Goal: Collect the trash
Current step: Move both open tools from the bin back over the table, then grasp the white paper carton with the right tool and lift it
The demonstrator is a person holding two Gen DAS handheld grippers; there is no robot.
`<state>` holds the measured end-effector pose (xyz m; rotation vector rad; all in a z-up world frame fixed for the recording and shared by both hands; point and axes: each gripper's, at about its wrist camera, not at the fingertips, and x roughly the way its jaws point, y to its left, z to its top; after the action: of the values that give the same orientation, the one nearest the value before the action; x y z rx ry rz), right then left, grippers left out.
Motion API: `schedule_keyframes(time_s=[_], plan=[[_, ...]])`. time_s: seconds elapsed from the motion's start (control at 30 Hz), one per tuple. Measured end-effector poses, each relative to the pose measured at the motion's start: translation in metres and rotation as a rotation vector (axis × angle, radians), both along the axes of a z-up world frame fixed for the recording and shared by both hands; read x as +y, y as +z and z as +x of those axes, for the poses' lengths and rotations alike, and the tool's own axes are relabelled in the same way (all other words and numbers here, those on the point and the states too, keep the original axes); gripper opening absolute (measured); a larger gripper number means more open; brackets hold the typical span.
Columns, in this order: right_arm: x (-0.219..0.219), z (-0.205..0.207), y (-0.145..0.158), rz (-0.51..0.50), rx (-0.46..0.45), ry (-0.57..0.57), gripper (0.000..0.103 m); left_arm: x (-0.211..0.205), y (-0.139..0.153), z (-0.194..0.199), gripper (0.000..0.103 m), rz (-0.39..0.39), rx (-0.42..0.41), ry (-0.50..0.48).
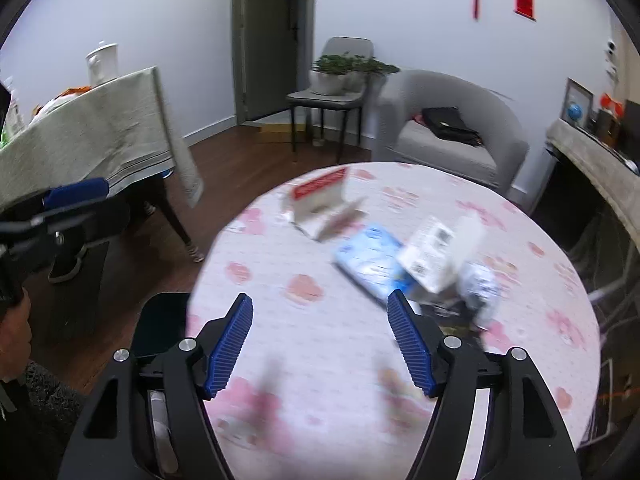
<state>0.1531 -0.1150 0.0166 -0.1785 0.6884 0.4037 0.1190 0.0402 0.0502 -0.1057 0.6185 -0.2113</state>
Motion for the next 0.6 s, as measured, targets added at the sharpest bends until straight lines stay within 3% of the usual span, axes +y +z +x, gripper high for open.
schedule_keyframes(time_s=[0.2,0.6], plan=[[-0.033,0.008,0.008,0.007,-0.016,-0.053,0.077,-0.022,-0.011,0.013,0.092,-0.008,0.024,-0.027],[-0.074,0.058,0.023,0.070,0.056,-0.107,0.080,-0.068,-0.040,0.028,0.094,-0.063,0.112,-0.099]])
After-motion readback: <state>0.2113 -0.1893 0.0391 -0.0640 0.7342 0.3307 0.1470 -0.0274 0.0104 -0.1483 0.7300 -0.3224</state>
